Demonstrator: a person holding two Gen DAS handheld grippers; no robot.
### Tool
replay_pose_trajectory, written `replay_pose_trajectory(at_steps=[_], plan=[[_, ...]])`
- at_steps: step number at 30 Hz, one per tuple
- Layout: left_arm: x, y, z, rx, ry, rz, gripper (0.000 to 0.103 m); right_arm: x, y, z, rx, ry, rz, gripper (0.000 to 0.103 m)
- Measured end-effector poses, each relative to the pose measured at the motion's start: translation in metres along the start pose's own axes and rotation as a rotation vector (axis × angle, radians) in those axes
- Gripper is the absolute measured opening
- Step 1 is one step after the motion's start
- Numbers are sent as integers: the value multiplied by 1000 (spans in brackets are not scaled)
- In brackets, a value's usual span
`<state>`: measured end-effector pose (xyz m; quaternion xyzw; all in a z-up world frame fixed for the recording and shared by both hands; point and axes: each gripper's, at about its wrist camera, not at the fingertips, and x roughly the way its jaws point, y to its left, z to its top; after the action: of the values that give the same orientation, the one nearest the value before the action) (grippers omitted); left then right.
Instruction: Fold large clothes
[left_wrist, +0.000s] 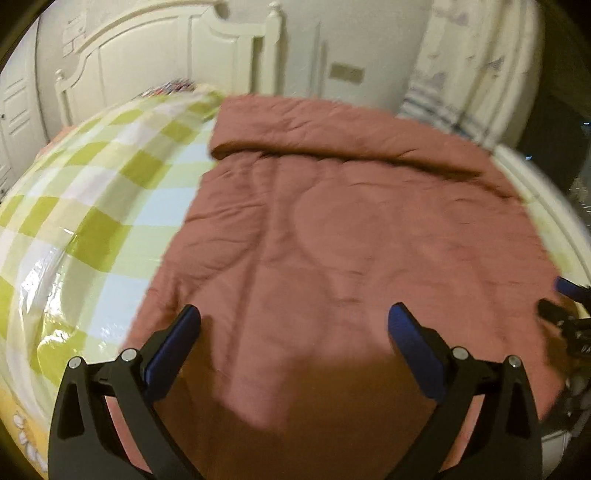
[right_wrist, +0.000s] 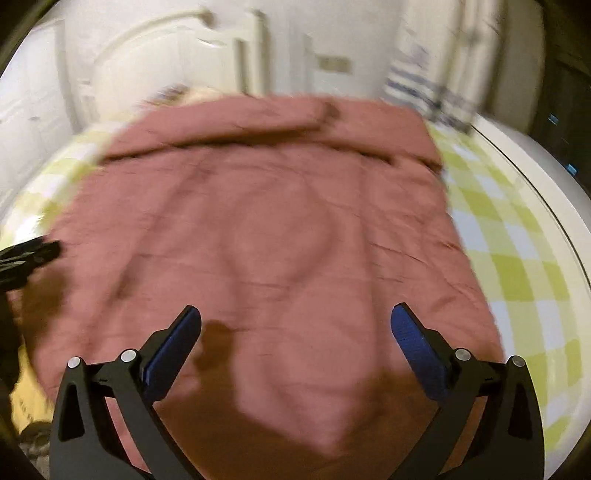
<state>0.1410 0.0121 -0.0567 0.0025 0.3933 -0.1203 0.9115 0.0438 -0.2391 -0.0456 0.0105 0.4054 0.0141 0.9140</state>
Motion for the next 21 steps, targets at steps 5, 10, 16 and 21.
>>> replay_pose_trajectory(at_steps=[5, 10, 16, 21], plan=[[-2, -46, -30, 223, 9, 2, 101, 6, 61, -25, -253, 17, 61, 98], [3, -41, -44, 226, -37, -15, 101, 13, 52, -31, -171, -20, 106, 98], [-17, -8, -41, 146, -62, 9, 101, -14, 27, -34, -130, -51, 4, 98], [-22, 49, -52, -22, -54, 37, 101, -17, -30, -64, 18, -31, -53, 99]])
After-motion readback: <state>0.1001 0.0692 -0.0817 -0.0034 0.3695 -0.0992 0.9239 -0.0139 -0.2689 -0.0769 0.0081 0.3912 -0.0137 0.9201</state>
